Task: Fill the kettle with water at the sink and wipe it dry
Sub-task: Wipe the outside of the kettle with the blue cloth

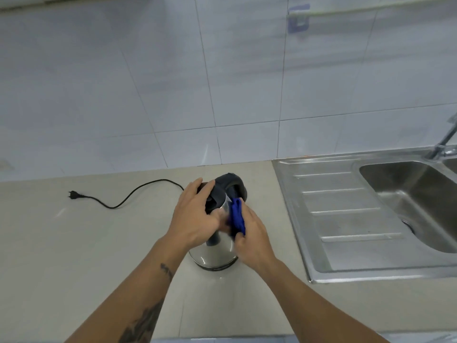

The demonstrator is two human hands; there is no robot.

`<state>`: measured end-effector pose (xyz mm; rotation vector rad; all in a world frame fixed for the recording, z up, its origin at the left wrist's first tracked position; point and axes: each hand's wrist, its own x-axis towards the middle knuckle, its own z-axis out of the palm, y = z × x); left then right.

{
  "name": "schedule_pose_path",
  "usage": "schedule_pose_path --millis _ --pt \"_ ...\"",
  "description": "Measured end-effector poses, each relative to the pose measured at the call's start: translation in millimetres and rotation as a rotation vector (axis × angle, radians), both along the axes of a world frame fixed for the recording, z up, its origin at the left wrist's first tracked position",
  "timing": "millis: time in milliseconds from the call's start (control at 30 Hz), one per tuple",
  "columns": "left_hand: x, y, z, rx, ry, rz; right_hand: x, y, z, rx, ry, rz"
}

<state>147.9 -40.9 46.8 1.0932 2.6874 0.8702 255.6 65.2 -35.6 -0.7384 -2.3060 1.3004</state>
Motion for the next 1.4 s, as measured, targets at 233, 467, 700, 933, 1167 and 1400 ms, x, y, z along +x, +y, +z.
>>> schedule_pose_path --millis 233,467,700,933,1167,1400 --pt "10.2 11.7 0.1 -0.066 0.021 0.106 -9.3 17.4 14.5 0.078 0.079 0.14" --pt "-0.6 5.5 3.4 -0.098 -0.003 0.092 -7.5 41.0 -8.9 0.01 0.008 0.195" --pt "-24.0 0.2 15.8 -0.187 -0.014 -0.027 -6.9 15.5 -10.6 0.11 0.106 0.243" --pt "-11.5 3.7 -7.5 -0.31 0.208 -0.002 -4.4 10.3 -42.0 -0.043 -0.004 0.203" --pt "-13.0 -3.3 -8.1 -0.268 0.25 -0.031 -7.4 -9.8 -42.9 0.044 0.073 0.146" --pt "-19.5 -10.8 -6.6 -0.166 0.313 -0.003 -15.8 -15.8 -62.6 -0.179 -0.056 0.076"
